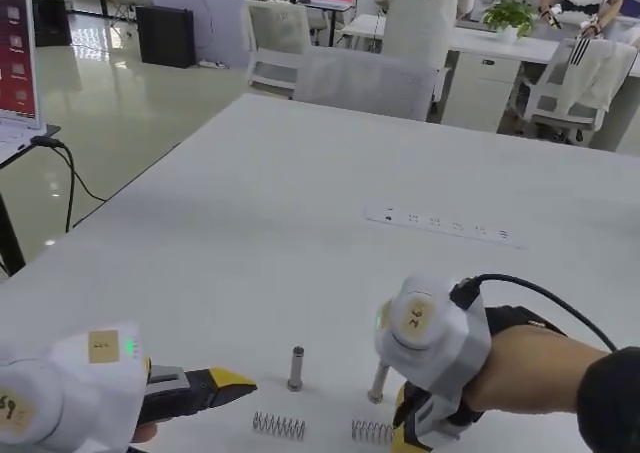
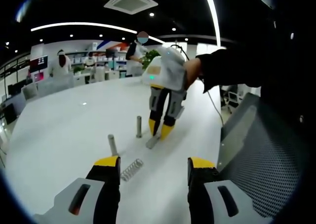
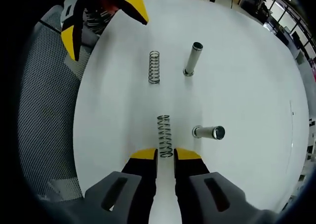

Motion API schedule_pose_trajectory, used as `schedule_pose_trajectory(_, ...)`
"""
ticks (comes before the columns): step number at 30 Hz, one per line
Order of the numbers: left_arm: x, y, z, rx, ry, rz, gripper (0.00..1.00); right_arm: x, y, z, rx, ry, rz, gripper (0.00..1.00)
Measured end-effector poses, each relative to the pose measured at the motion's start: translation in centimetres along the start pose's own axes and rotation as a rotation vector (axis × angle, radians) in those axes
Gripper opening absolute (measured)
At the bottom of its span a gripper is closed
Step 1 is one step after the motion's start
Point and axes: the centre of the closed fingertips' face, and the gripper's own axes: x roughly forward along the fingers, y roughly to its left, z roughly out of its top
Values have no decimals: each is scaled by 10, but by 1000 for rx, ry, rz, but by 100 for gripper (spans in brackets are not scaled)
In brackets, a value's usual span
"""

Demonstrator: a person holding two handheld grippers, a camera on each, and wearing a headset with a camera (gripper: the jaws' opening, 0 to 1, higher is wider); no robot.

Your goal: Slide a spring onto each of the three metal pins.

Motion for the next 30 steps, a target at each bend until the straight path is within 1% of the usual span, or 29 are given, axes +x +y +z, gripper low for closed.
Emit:
schedule_pose_trajectory(4, 0, -1, 0, 0, 1, -2, 49, 1, -1, -1, -9, 4, -8, 8)
schedule_pose_trajectory(8, 1, -2, 1, 5, 3, -7, 48, -1, -1, 0, -1, -4, -11, 8)
schedule_pose_trajectory(13, 3, -3, 1, 12, 7, -18, 47, -11, 0, 4, 13, -19, -17, 8)
schedule_pose_trajectory(17, 6, -5, 2, 22, 12, -33, 45, -21, 7, 7, 16, -27, -5, 8)
schedule_pose_trajectory(21, 8, -6, 5, 33, 10, -47, 42, -33, 15, 16, 13, -47, 13, 8)
schedule_pose_trajectory(25, 10, -6, 11, 45, 5, -58, 41, -47, 25, 31, -5, -81, 29, 8)
schedule_pose_trajectory(30, 13, -8, 15, 60, 4, -73, 38, -57, 32, 48, -34, -111, 30, 8)
